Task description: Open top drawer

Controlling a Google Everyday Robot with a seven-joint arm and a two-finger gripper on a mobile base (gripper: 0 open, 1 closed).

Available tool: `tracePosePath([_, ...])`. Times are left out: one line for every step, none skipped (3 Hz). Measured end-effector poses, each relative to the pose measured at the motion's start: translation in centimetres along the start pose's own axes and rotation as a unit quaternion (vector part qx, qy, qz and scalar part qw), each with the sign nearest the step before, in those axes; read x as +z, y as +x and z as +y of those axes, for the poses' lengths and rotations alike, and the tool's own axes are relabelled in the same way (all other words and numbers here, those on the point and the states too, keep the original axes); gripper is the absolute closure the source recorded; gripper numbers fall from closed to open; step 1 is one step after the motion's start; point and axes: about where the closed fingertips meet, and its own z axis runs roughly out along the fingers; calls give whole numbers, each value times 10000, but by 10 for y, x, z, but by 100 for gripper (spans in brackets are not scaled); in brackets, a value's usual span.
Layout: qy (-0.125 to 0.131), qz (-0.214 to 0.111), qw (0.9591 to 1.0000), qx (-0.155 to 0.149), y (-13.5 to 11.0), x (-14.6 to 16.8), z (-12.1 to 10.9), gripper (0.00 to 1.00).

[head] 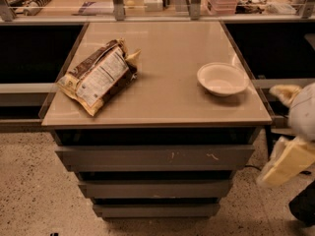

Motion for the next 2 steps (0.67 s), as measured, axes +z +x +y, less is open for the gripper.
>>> tracePosePath([-57,-364,9984,434,24,53,37,0])
tracePosePath([-175,-934,9908,965,41,116,65,1])
